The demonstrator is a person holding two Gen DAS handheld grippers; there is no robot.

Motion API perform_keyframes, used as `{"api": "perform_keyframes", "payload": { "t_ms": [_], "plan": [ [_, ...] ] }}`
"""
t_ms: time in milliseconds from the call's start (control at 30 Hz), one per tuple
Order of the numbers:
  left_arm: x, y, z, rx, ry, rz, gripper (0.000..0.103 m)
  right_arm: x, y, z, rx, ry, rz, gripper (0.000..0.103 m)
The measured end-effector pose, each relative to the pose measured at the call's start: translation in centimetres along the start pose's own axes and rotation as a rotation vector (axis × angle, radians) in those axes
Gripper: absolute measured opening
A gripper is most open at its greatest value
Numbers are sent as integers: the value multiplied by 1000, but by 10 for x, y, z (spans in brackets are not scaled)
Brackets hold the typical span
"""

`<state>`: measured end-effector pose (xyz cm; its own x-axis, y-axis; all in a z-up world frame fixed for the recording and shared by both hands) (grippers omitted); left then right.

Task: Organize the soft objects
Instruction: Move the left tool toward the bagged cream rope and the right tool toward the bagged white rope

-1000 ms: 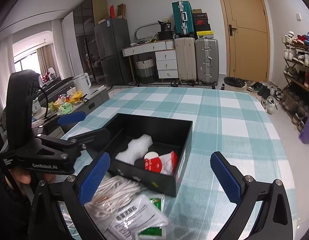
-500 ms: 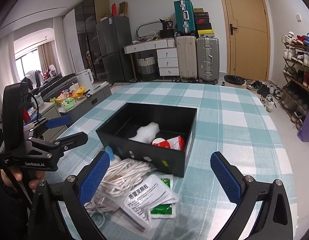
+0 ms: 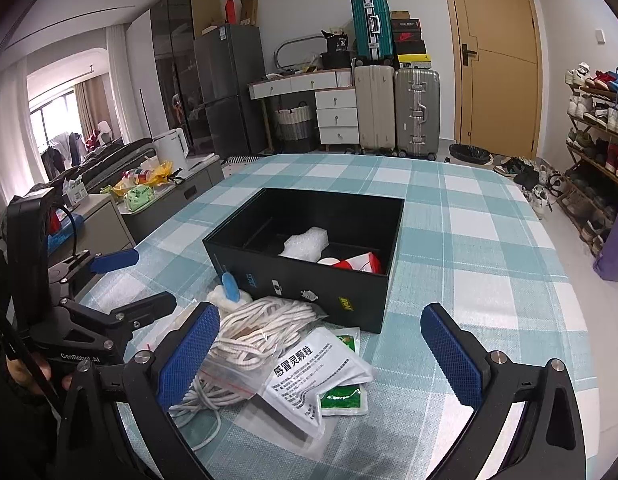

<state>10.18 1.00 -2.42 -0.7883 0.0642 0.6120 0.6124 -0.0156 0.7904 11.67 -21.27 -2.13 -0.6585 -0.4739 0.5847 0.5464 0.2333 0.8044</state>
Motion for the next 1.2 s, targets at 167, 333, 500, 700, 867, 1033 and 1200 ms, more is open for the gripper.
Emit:
{"api": "perform_keyframes", "payload": {
  "t_ms": [167, 333, 500, 700, 867, 1033, 1200],
  "plan": [
    [-1, -5, 3, 5, 5, 12, 103, -2, -5, -1, -13, 1, 12, 102],
    [-6, -7, 5, 15, -8, 34, 103, -3, -8, -1, -11, 7, 24, 102],
    [-9, -12, -3, -15, -15, 56, 103, -3, -9, -1, -19, 4, 22, 102],
    [-13, -18, -13, -55, -41, 98, 103, -4, -10, -1, -25, 6, 27, 102],
    [-13, -23, -19, -83, -53, 119, 103, -7, -10, -2, -26, 9, 38, 102],
    [-15, -28, -19, -80, -82, 146, 103, -10, -10, 2, -20, 9, 50, 102],
    [-17, -31, -19, -88, -86, 162, 103, -16, -10, 10, -8, 25, 71, 102]
  ]
}}
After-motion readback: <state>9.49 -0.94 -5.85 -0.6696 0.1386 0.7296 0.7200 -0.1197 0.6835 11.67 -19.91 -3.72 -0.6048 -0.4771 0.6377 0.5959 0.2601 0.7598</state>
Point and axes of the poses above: each gripper's, at about its wrist camera, not at the fingertips, and x roughly against the way its jaws point, z to its left, y to its top, the point moved 6 cm from there along -x, roughly the way its jaws point, and after that the axes turned 1 degree about x, right-handed, at the moved point
